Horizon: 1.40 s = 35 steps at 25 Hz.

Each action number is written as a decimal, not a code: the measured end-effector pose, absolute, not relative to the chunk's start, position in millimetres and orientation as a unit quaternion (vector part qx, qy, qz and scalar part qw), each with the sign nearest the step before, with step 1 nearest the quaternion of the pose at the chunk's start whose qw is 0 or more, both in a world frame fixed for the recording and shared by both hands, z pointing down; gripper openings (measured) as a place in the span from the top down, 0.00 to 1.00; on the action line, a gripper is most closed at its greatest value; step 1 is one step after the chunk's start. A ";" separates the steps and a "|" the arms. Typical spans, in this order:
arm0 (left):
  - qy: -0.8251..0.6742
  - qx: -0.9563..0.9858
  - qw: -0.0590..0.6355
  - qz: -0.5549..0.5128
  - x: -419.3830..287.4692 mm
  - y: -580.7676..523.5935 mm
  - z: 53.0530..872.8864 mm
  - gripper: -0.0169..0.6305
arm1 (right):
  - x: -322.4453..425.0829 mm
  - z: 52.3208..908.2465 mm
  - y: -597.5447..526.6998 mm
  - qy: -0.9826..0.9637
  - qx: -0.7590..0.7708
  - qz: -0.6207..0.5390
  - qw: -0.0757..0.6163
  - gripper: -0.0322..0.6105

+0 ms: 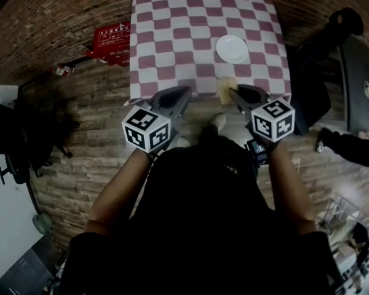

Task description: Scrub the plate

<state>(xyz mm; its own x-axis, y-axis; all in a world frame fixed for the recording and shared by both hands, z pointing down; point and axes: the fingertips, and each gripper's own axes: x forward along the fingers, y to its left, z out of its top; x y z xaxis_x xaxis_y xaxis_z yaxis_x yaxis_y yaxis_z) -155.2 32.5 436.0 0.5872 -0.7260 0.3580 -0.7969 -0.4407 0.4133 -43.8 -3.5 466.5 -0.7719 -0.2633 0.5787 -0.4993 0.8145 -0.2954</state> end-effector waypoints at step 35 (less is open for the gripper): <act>-0.470 0.850 0.236 0.029 32.3 270.0 398.2 0.96 | 113.9 426.5 250.1 -0.939 0.163 0.176 0.247 0.88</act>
<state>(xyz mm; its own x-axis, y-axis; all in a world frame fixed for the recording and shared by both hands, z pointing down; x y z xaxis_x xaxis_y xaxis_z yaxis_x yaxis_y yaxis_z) 32.3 270.0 398.2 0.5561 -0.7856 0.2712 -0.8129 -0.4462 0.3743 113.9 250.1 426.5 -0.8247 -0.2194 0.5213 -0.3934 0.8847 -0.2501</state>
